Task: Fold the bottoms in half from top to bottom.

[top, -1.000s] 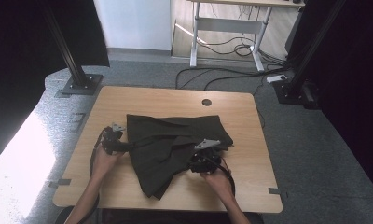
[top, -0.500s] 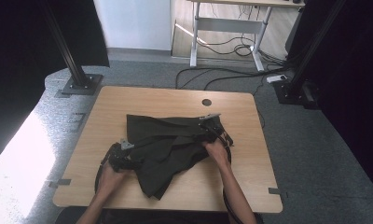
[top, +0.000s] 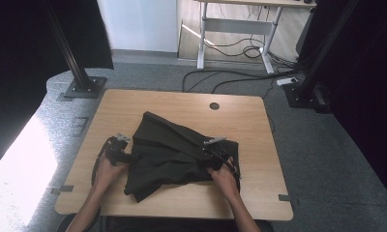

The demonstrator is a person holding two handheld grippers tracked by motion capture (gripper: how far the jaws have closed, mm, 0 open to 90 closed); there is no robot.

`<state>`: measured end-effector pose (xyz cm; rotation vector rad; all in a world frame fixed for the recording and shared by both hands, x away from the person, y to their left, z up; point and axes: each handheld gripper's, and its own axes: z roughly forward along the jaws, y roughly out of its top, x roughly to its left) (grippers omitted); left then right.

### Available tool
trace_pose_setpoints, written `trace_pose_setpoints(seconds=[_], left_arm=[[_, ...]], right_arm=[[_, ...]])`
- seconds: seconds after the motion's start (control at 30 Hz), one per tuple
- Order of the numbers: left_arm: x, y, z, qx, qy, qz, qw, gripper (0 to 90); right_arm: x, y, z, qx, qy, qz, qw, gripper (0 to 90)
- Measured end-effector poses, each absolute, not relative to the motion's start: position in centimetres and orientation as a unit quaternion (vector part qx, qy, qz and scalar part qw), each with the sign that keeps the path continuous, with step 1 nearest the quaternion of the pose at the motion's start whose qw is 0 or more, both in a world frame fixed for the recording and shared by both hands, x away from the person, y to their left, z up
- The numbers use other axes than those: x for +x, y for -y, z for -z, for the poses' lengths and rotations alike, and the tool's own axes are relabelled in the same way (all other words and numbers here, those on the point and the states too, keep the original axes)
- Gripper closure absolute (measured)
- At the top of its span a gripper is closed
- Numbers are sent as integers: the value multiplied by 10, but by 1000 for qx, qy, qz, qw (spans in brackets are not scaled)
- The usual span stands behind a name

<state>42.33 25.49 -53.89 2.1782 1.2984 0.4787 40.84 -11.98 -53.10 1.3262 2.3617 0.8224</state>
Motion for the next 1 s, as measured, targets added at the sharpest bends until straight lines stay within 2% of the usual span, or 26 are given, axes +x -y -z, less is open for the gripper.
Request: trace_pose_setpoints(seconds=[0.17, 0.33, 0.57, 0.7, 0.9, 0.93, 1.0], left_arm=[[416, -253, 531, 823, -465, -185, 270, 116], [410, -250, 524, 815, -467, -157, 304, 122], [426, -236, 535, 820, -480, -126, 286, 56], [427, -223, 541, 828, -463, -138, 284, 2], [430, -217, 539, 833, -460, -134, 275, 0], [429, -216, 538, 836, -456, -132, 275, 15], [427, -213, 534, 842, -444, -127, 278, 123]], right_arm=[[405, 126, 537, 457, -814, -322, 157, 283], [405, 129, 540, 453, -809, -336, 164, 242], [402, 132, 544, 450, -801, -355, 170, 238], [401, 132, 545, 450, -800, -357, 173, 238], [401, 132, 545, 449, -800, -357, 175, 237], [401, 132, 546, 449, -800, -357, 176, 237], [400, 131, 546, 451, -799, -357, 177, 237]])
